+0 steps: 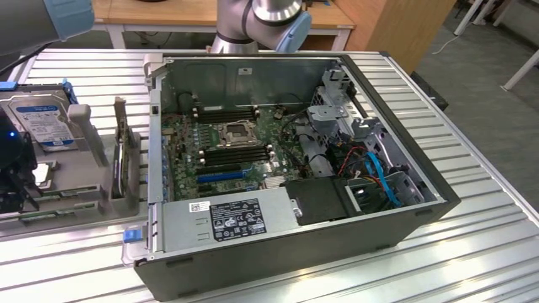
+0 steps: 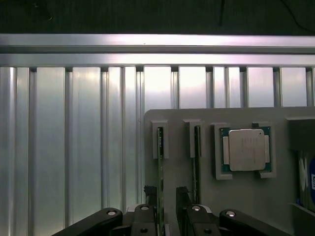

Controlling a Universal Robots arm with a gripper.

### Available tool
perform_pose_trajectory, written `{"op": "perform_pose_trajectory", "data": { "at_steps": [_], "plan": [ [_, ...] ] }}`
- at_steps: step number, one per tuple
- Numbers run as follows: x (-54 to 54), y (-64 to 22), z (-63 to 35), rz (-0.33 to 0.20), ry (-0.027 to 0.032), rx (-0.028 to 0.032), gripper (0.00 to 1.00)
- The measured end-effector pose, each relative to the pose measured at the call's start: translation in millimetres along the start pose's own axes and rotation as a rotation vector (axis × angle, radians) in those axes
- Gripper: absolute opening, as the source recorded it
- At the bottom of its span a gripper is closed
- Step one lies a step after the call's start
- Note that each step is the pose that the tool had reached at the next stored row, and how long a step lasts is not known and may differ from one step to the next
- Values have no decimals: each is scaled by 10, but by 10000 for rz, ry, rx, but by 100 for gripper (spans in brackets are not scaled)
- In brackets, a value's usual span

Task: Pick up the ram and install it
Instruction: 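Pick up the ram and move it above insertion slot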

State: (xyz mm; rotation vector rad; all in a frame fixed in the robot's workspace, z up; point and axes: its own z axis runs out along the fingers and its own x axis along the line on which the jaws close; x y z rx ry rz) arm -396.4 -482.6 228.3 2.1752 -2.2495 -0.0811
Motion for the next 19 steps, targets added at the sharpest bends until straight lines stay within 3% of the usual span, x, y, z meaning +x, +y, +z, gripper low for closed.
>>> {"op": "perform_pose_trajectory", "data": {
  "at_steps": [19],
  "plan": [
    [-6,-178,-8,0,0,0,29]
  ]
}}
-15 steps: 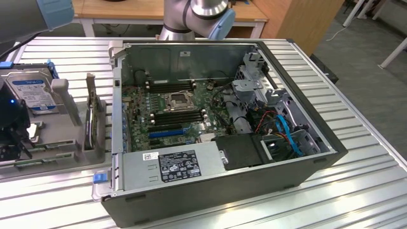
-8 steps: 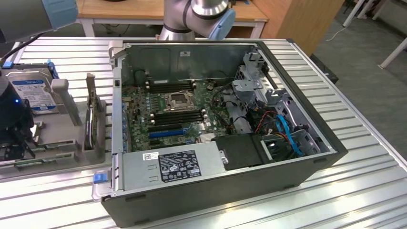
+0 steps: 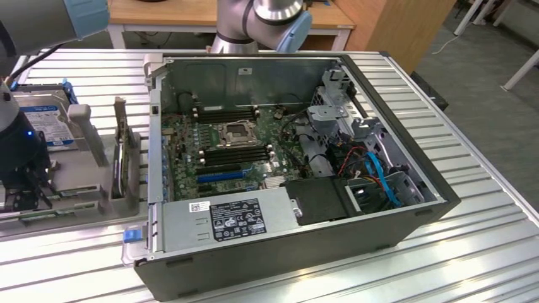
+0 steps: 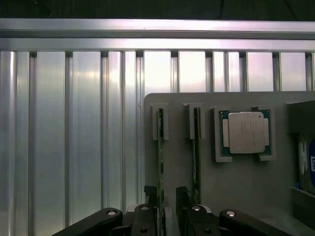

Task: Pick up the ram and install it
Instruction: 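Pick up the ram and move it above insertion slot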

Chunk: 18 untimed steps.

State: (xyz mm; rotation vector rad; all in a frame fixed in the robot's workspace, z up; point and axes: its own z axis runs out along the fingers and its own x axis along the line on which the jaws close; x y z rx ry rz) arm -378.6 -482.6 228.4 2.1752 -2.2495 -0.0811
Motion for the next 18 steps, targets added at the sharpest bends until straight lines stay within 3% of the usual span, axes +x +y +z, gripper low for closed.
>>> {"op": "perform_pose_trajectory", "data": {
  "at_steps": [7,18],
  "plan": [
    [-2,-58,-2,0,0,0,29],
    [7,-61,-3,0,0,-1,29]
  ]
}}
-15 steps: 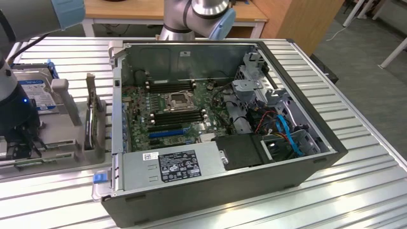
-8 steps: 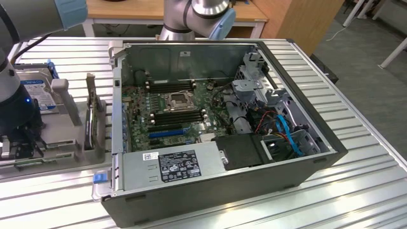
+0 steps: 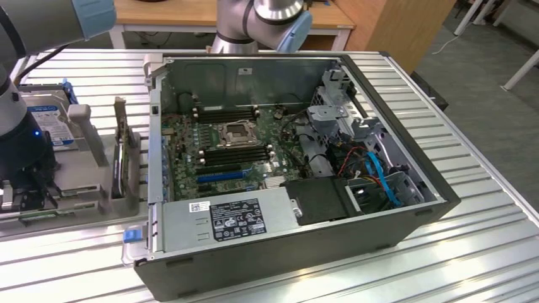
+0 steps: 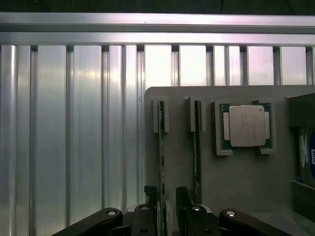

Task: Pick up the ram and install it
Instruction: 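Pick up the ram and move it above insertion slot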

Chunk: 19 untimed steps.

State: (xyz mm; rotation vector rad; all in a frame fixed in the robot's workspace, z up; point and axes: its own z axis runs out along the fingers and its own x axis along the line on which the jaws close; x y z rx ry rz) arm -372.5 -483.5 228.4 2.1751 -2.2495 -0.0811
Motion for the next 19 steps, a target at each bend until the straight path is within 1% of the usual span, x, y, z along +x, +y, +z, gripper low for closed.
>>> {"op": "perform_pose_trajectory", "data": {
  "at_steps": [5,19],
  "plan": [
    [1,1,5,-1,0,1,29],
    [3,-4,89,-1,0,0,29]
  ]
}}
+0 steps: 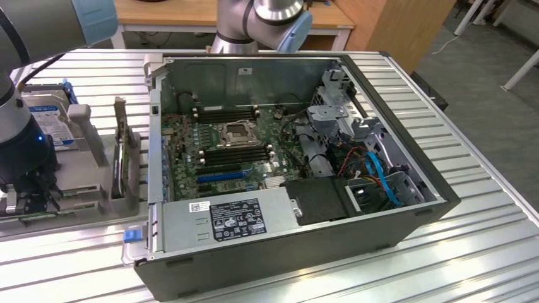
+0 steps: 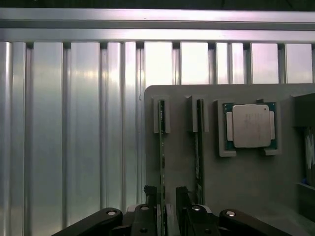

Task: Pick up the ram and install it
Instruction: 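Pick up the ram and move it above insertion slot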

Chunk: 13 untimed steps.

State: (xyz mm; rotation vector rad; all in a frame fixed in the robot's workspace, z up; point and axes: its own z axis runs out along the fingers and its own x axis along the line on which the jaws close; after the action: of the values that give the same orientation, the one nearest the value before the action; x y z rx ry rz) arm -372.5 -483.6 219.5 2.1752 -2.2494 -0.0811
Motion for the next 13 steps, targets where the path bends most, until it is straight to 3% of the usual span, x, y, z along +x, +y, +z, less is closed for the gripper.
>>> {"op": "perform_pose_trajectory", "data": {
  "at_steps": [13],
  "plan": [
    [2,-4,78,0,-1,0,29]
  ]
}}
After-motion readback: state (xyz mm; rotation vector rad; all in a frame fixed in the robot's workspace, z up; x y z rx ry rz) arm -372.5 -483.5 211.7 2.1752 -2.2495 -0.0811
